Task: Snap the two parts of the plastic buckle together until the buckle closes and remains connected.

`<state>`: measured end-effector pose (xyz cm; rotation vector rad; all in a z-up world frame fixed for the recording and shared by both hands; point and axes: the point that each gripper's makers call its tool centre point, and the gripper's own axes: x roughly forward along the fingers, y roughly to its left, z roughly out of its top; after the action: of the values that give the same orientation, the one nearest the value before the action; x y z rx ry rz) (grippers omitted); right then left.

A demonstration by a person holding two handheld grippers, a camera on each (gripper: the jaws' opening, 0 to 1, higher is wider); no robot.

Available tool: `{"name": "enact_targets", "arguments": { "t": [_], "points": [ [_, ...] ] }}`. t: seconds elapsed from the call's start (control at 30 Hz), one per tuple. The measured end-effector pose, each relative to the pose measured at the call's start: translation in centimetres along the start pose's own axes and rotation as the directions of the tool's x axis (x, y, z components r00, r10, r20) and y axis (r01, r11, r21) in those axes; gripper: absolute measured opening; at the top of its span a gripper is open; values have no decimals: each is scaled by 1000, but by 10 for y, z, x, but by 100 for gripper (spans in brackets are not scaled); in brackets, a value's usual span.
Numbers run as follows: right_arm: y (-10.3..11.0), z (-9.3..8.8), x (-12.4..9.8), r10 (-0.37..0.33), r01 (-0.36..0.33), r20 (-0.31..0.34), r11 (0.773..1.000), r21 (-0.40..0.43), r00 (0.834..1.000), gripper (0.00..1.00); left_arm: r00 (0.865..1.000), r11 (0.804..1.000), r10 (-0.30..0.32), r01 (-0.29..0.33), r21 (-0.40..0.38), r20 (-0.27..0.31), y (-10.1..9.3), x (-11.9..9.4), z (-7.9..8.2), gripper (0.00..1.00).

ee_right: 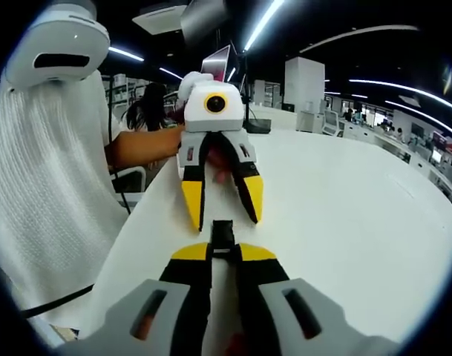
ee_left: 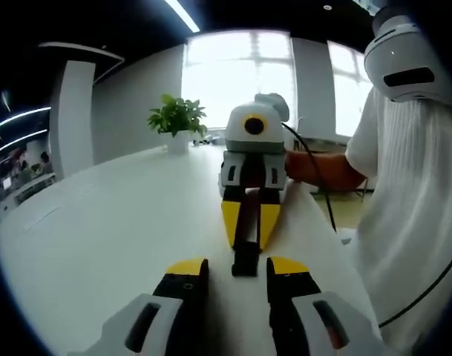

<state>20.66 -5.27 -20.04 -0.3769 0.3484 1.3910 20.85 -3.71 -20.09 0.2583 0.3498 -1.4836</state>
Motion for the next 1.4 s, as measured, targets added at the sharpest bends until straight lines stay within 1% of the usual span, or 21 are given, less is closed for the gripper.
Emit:
{"name": "enact_targets", "arguments": {
  "t": [0.1, 0.27, 0.37, 0.47, 0.67, 0.8, 0.9, 0.97, 1.03, 1.1, 1.2, 1.4],
  "points": [
    [-1, 0, 0, -1, 1, 5, 1000, -4, 1000, 12, 1000, 1000, 20, -20, 13, 13, 3, -1, 1, 33],
    [-1, 1, -2, -5, 5, 12, 1000, -1, 1000, 12, 999, 999, 39, -39, 3, 25, 7, -3, 2, 33],
    [-4, 2, -3, -26, 26, 21, 1000, 2, 999, 12, 998, 999, 51, -51, -1, 34, 10, -4, 3, 33],
    [-7, 4, -4, -29, 29, 27, 1000, 5, 999, 12, 996, 997, 78, -78, -14, 42, 15, -6, 4, 33],
    [-15, 3, -6, -38, 38, 21, 999, 3, 999, 12, 992, 992, 124, -124, -1, 35, 22, -10, 1, 33],
    [-19, 2, -7, -37, 37, 12, 999, 4, 999, 12, 989, 990, 141, -141, -9, 36, 26, -10, 2, 33],
    [-26, 4, -10, -40, 40, 3, 999, -5, 999, 12, 985, 985, 170, -170, -21, 32, 32, -10, 2, 34],
    [-32, 6, -11, -36, 36, 6, 999, -4, 999, 12, 980, 980, 196, -195, -28, 27, 36, -11, 1, 34],
    [-38, 6, -12, -36, 36, 7, 999, 0, 999, 12, 972, 972, 234, -233, -38, 23, 43, -13, 1, 34],
    [-42, 7, -13, -35, 35, 8, 999, 1, 999, 12, 967, 967, 253, -252, -46, 29, 47, -14, 2, 34],
    [-54, 9, -14, -30, 30, 26, 999, 10, 999, 12, 951, 950, 307, -305, -62, 30, 57, -17, 2, 34],
    [-71, 5, -12, -33, 33, 24, 999, 19, 999, 12, 934, 932, 354, -349, -103, 43, 66, -23, 4, 33]
  ]
}}
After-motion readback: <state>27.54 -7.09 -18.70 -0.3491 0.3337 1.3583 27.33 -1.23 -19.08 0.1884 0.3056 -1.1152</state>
